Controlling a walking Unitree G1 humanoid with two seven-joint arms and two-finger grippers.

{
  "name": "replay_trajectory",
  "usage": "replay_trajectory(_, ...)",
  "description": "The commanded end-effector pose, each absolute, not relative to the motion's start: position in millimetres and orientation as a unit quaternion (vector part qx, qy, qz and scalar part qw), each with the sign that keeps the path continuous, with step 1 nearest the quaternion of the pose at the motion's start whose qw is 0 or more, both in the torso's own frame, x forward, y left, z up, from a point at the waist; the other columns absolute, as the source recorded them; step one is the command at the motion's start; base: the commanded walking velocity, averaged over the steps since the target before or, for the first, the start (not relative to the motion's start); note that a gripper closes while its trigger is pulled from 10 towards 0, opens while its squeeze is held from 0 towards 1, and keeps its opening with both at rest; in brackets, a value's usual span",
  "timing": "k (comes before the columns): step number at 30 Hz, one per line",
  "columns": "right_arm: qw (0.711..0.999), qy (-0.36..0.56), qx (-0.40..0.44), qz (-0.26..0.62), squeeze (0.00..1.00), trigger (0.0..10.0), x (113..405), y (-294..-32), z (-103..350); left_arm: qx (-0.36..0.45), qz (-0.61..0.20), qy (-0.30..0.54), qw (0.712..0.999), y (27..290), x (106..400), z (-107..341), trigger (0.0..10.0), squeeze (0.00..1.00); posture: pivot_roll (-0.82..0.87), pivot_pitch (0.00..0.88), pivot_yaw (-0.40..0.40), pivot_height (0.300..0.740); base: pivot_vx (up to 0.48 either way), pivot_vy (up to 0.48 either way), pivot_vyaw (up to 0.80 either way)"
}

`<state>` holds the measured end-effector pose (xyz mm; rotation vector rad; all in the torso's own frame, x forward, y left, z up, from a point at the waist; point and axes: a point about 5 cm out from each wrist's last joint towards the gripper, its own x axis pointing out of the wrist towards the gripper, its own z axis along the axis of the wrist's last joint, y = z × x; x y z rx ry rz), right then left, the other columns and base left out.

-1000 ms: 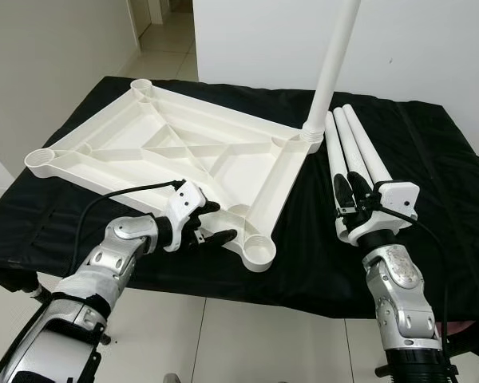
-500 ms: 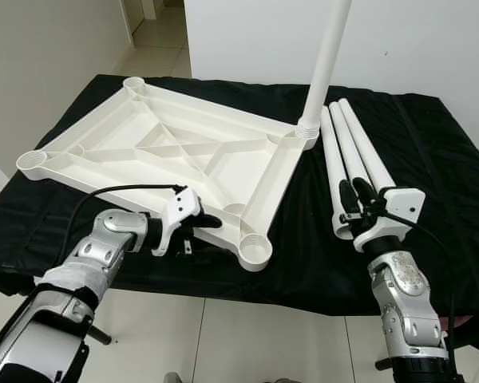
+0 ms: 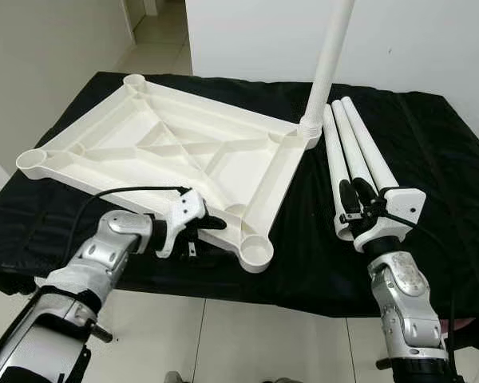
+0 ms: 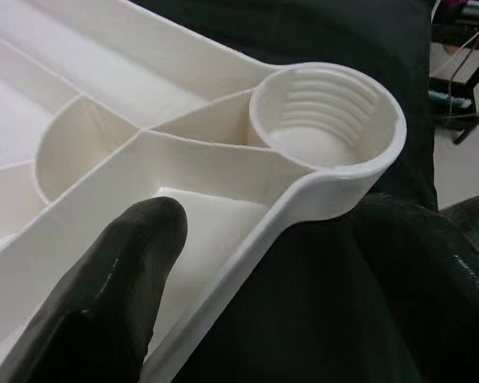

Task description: Building children table

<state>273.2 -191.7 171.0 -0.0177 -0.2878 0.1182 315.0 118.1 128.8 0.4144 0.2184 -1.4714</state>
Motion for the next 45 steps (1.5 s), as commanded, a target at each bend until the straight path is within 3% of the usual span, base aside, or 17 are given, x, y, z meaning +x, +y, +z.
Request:
replay_trajectory(1, 0.989, -0.136, -0.008, 0.056, 0.0, 10.0, 271.9, -192.7, 169.3, 0.202, -0.666, 0.13, 0.706, 119.9, 311.0, 116.4, 10.0, 0.0, -0.14, 0.076, 0.046, 0.74, 0.0, 0.0, 0.0)
replay_trajectory(16, 0.989, -0.135, -0.004, 0.054, 0.0, 10.0, 271.7, -191.9, 168.6, 0.249, -0.62, 0.15, 0.728, 122.0, 320.8, 108.5, 10.0, 0.0, -0.13, 0.082, 0.051, 0.74, 0.0, 0.0, 0.0)
replay_trajectory(17, 0.989, -0.135, -0.003, 0.054, 0.0, 10.0, 272.0, -191.6, 168.6, 0.251, -0.618, 0.151, 0.729, 122.9, 321.5, 108.5, 4.6, 0.0, -0.13, 0.084, 0.051, 0.74, 0.0, 0.0, 0.0)
replay_trajectory(18, 0.989, -0.135, -0.003, 0.053, 0.0, 10.0, 272.4, -191.6, 168.5, 0.252, -0.616, 0.151, 0.731, 123.7, 322.4, 108.9, 0.6, 0.0, -0.13, 0.084, 0.051, 0.74, 0.0, 0.0, 0.0)
replay_trajectory(20, 0.989, -0.135, -0.002, 0.053, 0.0, 10.0, 272.6, -191.4, 168.4, 0.249, -0.614, 0.15, 0.734, 124.6, 323.3, 110.1, 0.0, 0.0, -0.13, 0.081, 0.052, 0.74, 0.0, 0.0, 0.0)
replay_trajectory(36, 0.989, -0.136, 0.0, 0.056, 0.0, 10.0, 275.3, -189.6, 168.5, 0.228, -0.59, 0.132, 0.763, 125.0, 326.8, 113.2, 0.0, 0.0, -0.12, 0.084, 0.041, 0.74, 0.0, 0.0, 0.0)
replay_trajectory(37, 0.989, -0.136, 0.0, 0.057, 0.0, 10.0, 276.0, -189.3, 168.7, 0.213, -0.596, 0.12, 0.765, 119.9, 324.3, 114.8, 10.0, 0.0, -0.12, 0.084, 0.041, 0.74, 0.0, 0.0, 0.0)
replay_trajectory(41, 0.989, -0.136, 0.0, 0.057, 0.0, 10.0, 276.0, -189.3, 168.7, 0.213, -0.596, 0.12, 0.765, 119.9, 324.3, 114.8, 10.0, 0.0, -0.12, 0.084, 0.041, 0.74, 0.0, 0.0, 0.0)
replay_trajectory(43, 0.989, -0.137, 0.003, 0.059, 0.0, 10.0, 278.8, -187.2, 169.1, 0.16, -0.619, 0.085, 0.764, 101.5, 310.4, 117.0, 10.0, 0.0, -0.11, 0.08, 0.037, 0.74, 0.0, 0.0, 0.0)
replay_trajectory(45, 0.989, -0.137, 0.003, 0.059, 0.0, 10.0, 278.8, -187.2, 169.1, 0.16, -0.619, 0.085, 0.764, 101.5, 310.4, 117.0, 10.0, 0.0, -0.11, 0.08, 0.037, 0.74, 0.0, 0.0, 0.0)
